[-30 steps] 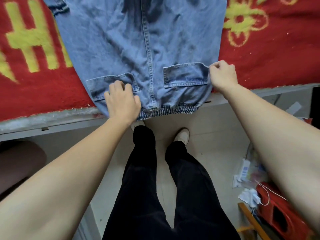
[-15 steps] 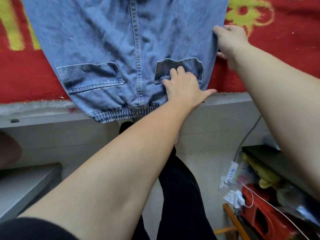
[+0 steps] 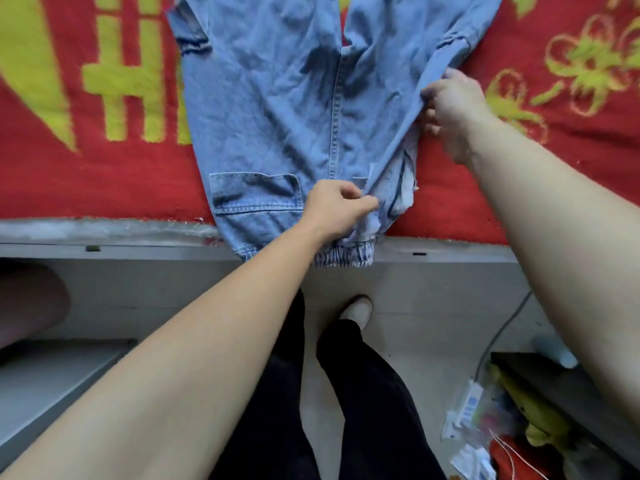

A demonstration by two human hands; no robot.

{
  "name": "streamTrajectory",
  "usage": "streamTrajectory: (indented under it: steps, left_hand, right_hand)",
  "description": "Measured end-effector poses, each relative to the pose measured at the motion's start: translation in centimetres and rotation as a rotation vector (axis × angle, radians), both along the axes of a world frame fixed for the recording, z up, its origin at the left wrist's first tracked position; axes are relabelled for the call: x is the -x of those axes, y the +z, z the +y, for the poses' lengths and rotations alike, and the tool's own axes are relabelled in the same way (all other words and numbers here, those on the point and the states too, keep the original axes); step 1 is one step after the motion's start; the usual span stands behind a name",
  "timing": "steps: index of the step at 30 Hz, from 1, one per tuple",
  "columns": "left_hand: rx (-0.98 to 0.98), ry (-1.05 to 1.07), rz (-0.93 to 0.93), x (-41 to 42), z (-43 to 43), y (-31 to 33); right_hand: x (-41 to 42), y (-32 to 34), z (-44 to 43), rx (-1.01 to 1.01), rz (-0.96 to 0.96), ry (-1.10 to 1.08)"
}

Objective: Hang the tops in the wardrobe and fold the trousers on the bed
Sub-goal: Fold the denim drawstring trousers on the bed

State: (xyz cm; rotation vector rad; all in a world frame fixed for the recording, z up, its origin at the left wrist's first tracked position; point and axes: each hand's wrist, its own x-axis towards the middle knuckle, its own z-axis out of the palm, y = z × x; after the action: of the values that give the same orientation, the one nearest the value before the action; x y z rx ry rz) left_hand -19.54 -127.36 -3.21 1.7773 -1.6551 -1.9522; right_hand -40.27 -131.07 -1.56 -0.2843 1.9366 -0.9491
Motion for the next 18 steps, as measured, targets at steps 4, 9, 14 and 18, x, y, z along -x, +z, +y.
streamTrajectory:
  steps: [4,9,14,18]
  left_hand:
    - [-0.007,0.129,-0.007,-7.4,-3.3,2.3]
    - [0.068,0.331,-0.107,-17.3,-5.8,1.4]
    - [-0.007,0.392,-0.211,-22.8,-5.5,-2.7]
    - [-0.058,0.352,-0.217,-22.6,-5.1,-5.7]
  right_hand:
    - [-8.5,2.1,-6.1,0.159,0.048,0.177]
    - [-19.0,0.7,-11.8,0.246,0.01,0.412]
    - [-25.4,-4.3,-13.3,0.051,0.123,0.768]
    - [-25.6,-7.6,-12.9,-0.058,0.218,0.924]
